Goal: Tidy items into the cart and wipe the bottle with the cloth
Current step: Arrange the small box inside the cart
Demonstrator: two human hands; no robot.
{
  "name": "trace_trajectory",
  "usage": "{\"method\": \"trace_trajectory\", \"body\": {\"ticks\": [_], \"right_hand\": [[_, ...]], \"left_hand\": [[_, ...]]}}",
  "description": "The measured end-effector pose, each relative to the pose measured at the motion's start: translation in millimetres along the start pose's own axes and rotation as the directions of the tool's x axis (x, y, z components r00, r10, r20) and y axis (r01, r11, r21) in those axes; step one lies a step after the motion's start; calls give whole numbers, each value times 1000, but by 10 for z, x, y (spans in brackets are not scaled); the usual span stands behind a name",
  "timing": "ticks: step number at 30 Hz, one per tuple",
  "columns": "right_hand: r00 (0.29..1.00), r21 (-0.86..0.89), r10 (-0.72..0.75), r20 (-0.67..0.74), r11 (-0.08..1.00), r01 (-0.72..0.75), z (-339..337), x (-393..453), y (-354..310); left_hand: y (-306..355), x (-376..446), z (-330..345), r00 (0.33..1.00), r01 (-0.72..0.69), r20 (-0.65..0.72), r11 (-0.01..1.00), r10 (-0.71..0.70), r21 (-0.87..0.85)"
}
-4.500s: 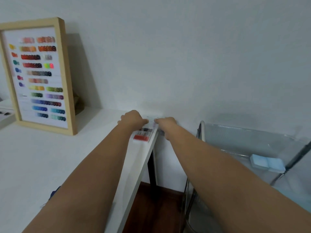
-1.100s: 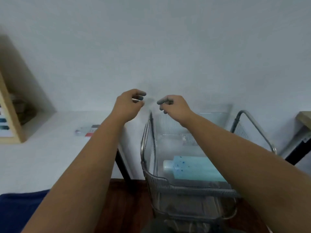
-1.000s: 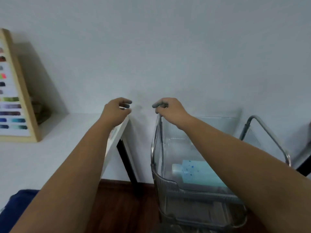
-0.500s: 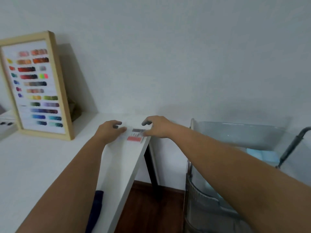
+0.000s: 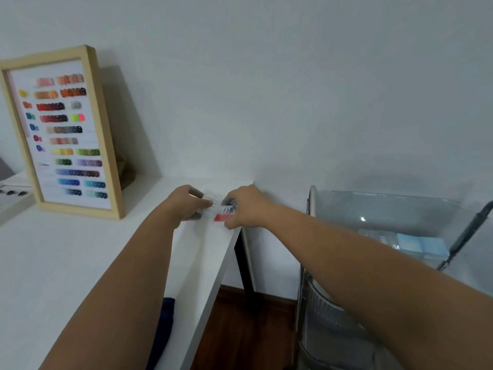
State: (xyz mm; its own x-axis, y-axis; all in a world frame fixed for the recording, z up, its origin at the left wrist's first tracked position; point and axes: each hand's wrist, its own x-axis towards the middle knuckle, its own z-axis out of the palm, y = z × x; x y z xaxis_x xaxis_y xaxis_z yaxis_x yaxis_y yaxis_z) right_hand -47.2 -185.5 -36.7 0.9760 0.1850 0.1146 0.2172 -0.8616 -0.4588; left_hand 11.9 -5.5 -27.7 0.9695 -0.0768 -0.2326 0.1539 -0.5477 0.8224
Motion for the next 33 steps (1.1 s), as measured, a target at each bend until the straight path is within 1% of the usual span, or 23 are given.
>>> {"method": "trace_trajectory", "body": {"ticks": [4,5,7,9,11,13,15,18,20,21,23,26,28,29,31,33], "right_hand": [[991,-82,21,-130,996,-31,-213,-155,101],[985,-80,34,-170,996,-48,-305,-207,154],[967,-37,69,-244,996,-81,-525,-336,293],[946,13,116,-303,993,-117,-765,-493,469],[922,25,171,-347,985,-173,-987,-670,680],[891,55,233,-390,972,-230,-1163,-865,922],[848,112,307,-432,951,-287,-1289,-1068,1170],[795,115,422,-435,902,-416,-1387,-1344,1521],[771,88,498,-397,857,-508,-1425,-1543,1766],[760,79,534,-371,833,-547,-1431,-1642,1877],[749,52,584,-315,798,-600,-1425,-1822,2066],[755,14,613,-231,778,-628,-1359,-2013,2281],[768,18,620,-158,780,-626,-1283,-2093,2393],[776,24,618,-123,784,-621,-1238,-2116,2442],[788,39,611,-71,791,-610,-1144,-2129,2514],[795,45,605,-55,796,-603,-1057,-2107,2552]], "left_hand": [[209,-160,53,999,-37,22,960,45,-276],[285,-205,77,997,-55,26,944,67,-327],[462,-303,163,992,-101,37,923,124,-372],[657,-416,303,979,-161,56,912,196,-376],[859,-543,513,958,-237,64,896,280,-376],[1051,-687,802,922,-340,47,863,384,-375],[1215,-831,1156,872,-456,1,815,489,-357],[1347,-1013,1725,810,-558,-12,765,586,-320],[1369,-1081,2115,788,-594,11,764,616,-250],[1353,-1087,2293,787,-598,35,775,616,-201],[1280,-1050,2618,820,-558,111,827,562,-69],[1099,-907,2962,909,-399,205,899,363,180],[998,-795,3093,949,-292,214,904,233,312],[960,-736,3136,959,-258,209,895,192,363],[904,-638,3216,970,-208,205,884,131,419],[884,-579,3295,972,-188,213,876,101,444]]}}
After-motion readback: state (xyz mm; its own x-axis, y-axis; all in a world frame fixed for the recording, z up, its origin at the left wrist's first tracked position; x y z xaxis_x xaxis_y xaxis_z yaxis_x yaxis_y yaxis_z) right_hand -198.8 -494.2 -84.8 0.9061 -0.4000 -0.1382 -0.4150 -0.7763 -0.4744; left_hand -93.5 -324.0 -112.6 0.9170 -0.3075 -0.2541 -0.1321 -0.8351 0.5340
